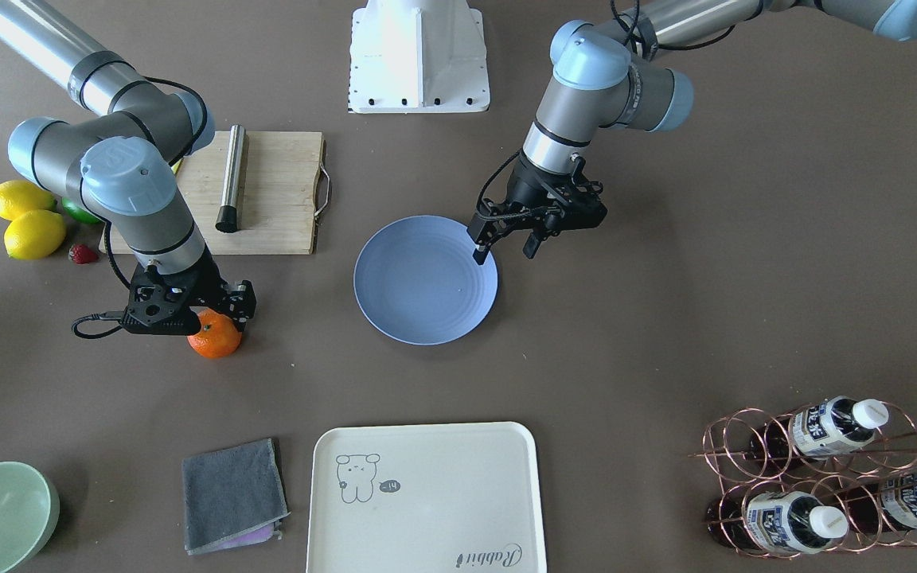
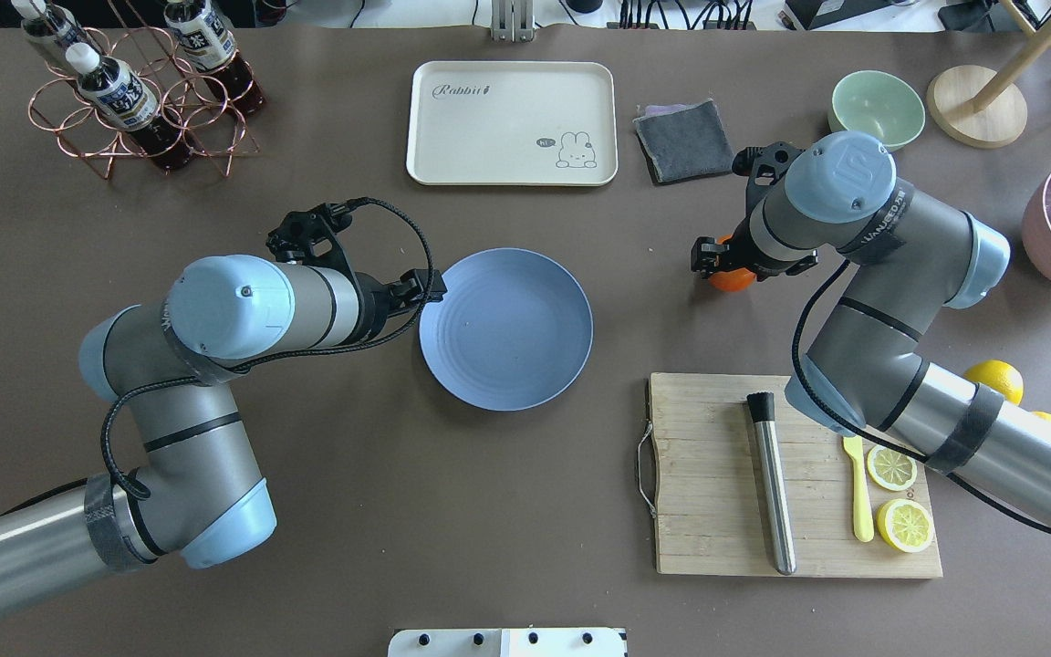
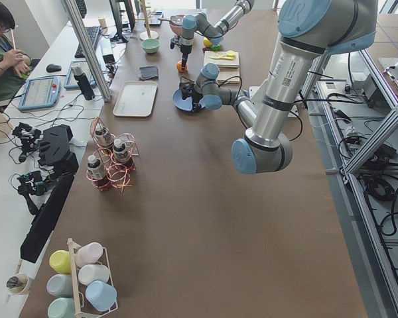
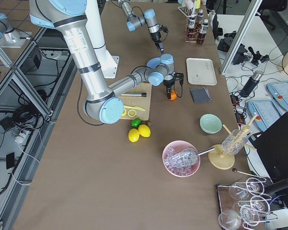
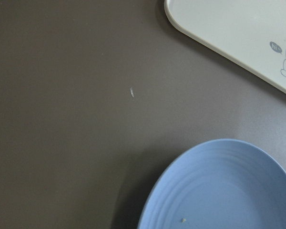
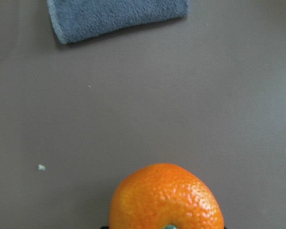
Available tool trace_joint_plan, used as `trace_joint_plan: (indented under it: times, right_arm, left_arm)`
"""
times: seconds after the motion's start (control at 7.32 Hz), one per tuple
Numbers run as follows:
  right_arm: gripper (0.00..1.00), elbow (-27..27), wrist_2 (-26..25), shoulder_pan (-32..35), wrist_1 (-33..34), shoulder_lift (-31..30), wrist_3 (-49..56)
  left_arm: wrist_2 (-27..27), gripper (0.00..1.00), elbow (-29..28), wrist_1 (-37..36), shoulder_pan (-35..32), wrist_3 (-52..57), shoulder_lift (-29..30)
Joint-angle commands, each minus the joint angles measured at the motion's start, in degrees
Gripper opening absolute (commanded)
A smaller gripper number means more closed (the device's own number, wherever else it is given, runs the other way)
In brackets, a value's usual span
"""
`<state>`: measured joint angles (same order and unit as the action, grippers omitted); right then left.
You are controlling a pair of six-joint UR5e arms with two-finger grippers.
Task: Pick orange to plate
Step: 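Lift the mandarin with the right gripper toward the plate while the left arm withdraws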
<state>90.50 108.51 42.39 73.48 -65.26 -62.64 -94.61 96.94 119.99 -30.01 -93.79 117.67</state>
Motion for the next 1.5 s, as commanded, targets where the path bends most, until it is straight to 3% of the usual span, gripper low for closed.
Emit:
trace_joint_plan:
  times: [0.0, 0.14, 0.27, 0.41, 0.68, 0.82, 1.09, 1.37]
  right_arm:
    - [0.00, 6.0, 1.0, 0.8, 4.3, 1.1, -0.5]
    - [0.00, 9.1, 0.9, 0.4, 9.4, 3.2, -0.8]
    - [0.00, 11.7, 0.2, -1.8, 13.1, 5.1, -1.6]
    - [0.00, 13.9, -1.9, -5.1, 13.9, 6.3, -3.7]
    - [0.00, 13.5, -8.6, -11.9, 14.0, 8.6, -5.9]
    - [0.00, 12.2, -10.2, -14.0, 14.0, 9.9, -6.0]
    - [0.00, 6.5, -15.1, -18.0, 13.8, 15.8, -6.1]
    - [0.00, 0.3, -15.6, -18.1, 13.2, 19.1, -5.7]
  left_arm:
    - [-2.3, 0.98, 1.7, -0.1, -3.7, 8.5, -2.8]
    - [-2.4, 0.98, 5.3, -0.1, -4.3, 18.8, -9.2]
    - [-2.4, 0.98, 9.1, 0.2, -6.1, 22.3, -14.0]
    - [-5.6, 0.98, 12.1, 0.3, -10.9, 22.7, -17.7]
    - [-10.3, 0.98, 15.3, 1.8, -18.7, 36.4, -26.0]
    - [-14.1, 0.98, 14.1, 3.6, -22.8, 40.3, -27.8]
    - [-14.8, 0.98, 8.7, 12.7, -27.0, 41.1, -33.1]
    - [-23.9, 0.98, 3.0, 16.5, -33.5, 44.7, -33.6]
